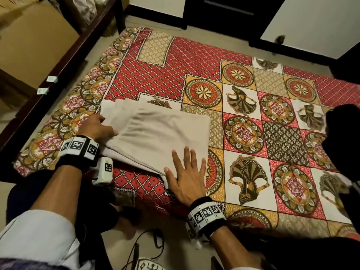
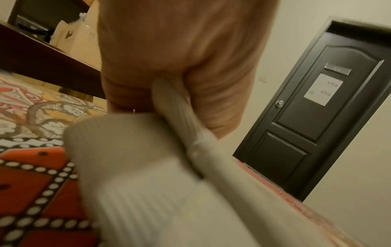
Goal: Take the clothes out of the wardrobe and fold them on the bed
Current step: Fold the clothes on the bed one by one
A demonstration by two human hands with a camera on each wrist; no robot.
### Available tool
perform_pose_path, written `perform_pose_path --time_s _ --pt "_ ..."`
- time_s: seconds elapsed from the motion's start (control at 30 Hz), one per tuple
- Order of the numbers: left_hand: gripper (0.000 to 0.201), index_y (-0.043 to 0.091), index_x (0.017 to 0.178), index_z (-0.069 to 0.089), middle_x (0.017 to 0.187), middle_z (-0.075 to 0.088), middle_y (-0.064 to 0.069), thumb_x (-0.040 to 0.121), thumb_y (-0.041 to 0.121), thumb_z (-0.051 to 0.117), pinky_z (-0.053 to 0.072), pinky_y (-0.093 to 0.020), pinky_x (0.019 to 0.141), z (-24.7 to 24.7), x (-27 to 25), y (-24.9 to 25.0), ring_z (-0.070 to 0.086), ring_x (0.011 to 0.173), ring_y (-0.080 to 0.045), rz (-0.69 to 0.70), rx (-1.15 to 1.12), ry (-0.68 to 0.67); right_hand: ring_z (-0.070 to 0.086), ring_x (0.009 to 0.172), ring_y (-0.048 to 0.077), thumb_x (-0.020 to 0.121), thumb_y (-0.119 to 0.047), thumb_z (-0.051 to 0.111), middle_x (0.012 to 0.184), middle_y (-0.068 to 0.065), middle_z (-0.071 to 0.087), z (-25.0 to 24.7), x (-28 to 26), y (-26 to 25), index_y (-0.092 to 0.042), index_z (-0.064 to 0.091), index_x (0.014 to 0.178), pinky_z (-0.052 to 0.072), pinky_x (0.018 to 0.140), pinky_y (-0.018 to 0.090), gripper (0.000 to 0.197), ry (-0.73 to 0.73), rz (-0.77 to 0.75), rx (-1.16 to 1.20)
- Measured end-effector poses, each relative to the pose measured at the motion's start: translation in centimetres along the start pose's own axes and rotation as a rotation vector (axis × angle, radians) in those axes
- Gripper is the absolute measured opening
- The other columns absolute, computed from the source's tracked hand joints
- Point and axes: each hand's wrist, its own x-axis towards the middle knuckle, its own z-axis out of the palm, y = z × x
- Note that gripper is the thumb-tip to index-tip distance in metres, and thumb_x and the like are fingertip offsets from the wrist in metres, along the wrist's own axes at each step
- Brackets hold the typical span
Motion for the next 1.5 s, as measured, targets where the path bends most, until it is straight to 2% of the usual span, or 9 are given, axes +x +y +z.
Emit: perform_pose_path --time_s 0.1,0.2,0.33,0.8,1.13,1.27,1.37,1.43,1.5 --pt "0.064 0.007 0.131 0.057 0.13 0.059 -0.023 0.074 0.017 0.085 0.051 -0.048 0.096 0.7 -1.2 0.6 0.058 0.116 -0.042 0.038 0.235 0.138 -0.013 0.159 0.028 0.103 -0.071 0.016 0.173 0.01 -0.008 -1.1 -0.1 0.2 -0.036 0.009 0.164 -0.01 0.123 0.064 0.071 -0.079 -0.025 -0.002" --pt "0.065 0.011 0.138 0.053 0.133 0.05 -0.023 0.079 0.02 0.078 0.049 -0.053 0.097 2.8 -3.2 3.1 0.052 0.117 -0.042 0.491 0.353 0.422 0.017 0.156 0.03 0.1 -0.073 0.018 0.168 0.01 0.021 -4.3 1.1 0.7 -0.032 0.024 0.16 0.013 0.122 0.066 0.073 -0.11 -0.044 0.051" --pt "0.068 0.034 0.158 0.025 0.167 0.019 -0.005 0.097 0.064 0.031 0.015 -0.058 0.122 7.6 -3.8 5.3 0.016 0.154 -0.027 0.944 0.564 0.104 0.005 0.159 0.028 0.103 -0.067 0.017 0.172 0.007 0.007 -7.4 6.9 1.7 -0.028 0.015 0.164 0.005 0.126 0.061 0.073 0.1 -0.044 -0.033" --pt "0.1 0.028 0.163 0.002 0.168 -0.014 0.012 0.084 0.089 0.016 -0.004 -0.062 0.122 8.4 0.4 2.4 -0.017 0.153 -0.006 0.491 0.488 0.064 -0.015 0.158 0.019 0.093 -0.084 0.006 0.171 0.003 -0.017 -4.6 11.3 7.8 -0.018 -0.008 0.165 -0.006 0.127 0.056 0.098 -0.084 0.076 -0.088" --pt "0.109 0.039 0.161 -0.003 0.17 -0.008 -0.002 0.073 0.1 0.018 -0.004 -0.058 0.122 6.2 2.1 2.5 -0.003 0.157 -0.025 0.314 0.4 0.039 -0.014 0.159 0.022 0.097 -0.08 0.011 0.171 0.003 -0.018 -3.2 6.8 8.0 -0.023 -0.009 0.165 -0.007 0.127 0.054 0.091 -0.044 0.069 -0.019" --pt "0.111 0.027 0.162 -0.002 0.17 -0.007 -0.007 0.081 0.09 0.039 -0.001 -0.059 0.123 5.8 -0.1 3.2 -0.002 0.156 -0.034 0.176 0.27 0.129 0.021 0.156 0.024 0.098 -0.071 0.033 0.171 0.008 0.017 -3.8 5.4 7.0 -0.021 0.014 0.163 0.022 0.126 0.048 0.084 0.07 0.181 0.268" --pt "0.137 0.011 0.16 0.007 0.167 0.01 -0.02 0.062 0.088 0.066 0.023 -0.066 0.118 5.1 1.1 1.9 0.02 0.149 -0.049 -0.058 0.069 0.149 0.068 0.105 0.02 0.094 -0.04 0.056 0.118 -0.004 0.069 -5.1 4.5 6.2 -0.026 0.052 0.129 0.058 0.081 0.032 0.037 0.261 0.42 0.714" --pt "0.154 0.001 0.151 0.025 0.148 0.05 -0.021 0.036 0.09 0.079 0.05 -0.061 0.097 4.1 2.4 1.2 0.057 0.126 -0.044 -0.167 -0.072 0.113 0.066 0.09 0.016 0.092 -0.033 0.061 0.098 -0.011 0.068 -5.7 5.5 6.7 -0.026 0.055 0.114 0.053 0.077 0.028 0.024 0.234 0.53 0.818" --pt "0.12 -0.007 0.132 0.04 0.106 0.075 -0.012 0.05 0.06 0.095 0.06 -0.037 0.067 3.2 2.0 1.5 0.074 0.088 -0.026 -0.193 -0.295 0.052 0.066 0.092 0.017 0.087 -0.033 0.067 0.097 -0.009 0.069 -5.9 6.6 7.3 -0.021 0.059 0.111 0.048 0.08 0.028 0.027 0.175 0.569 0.909"
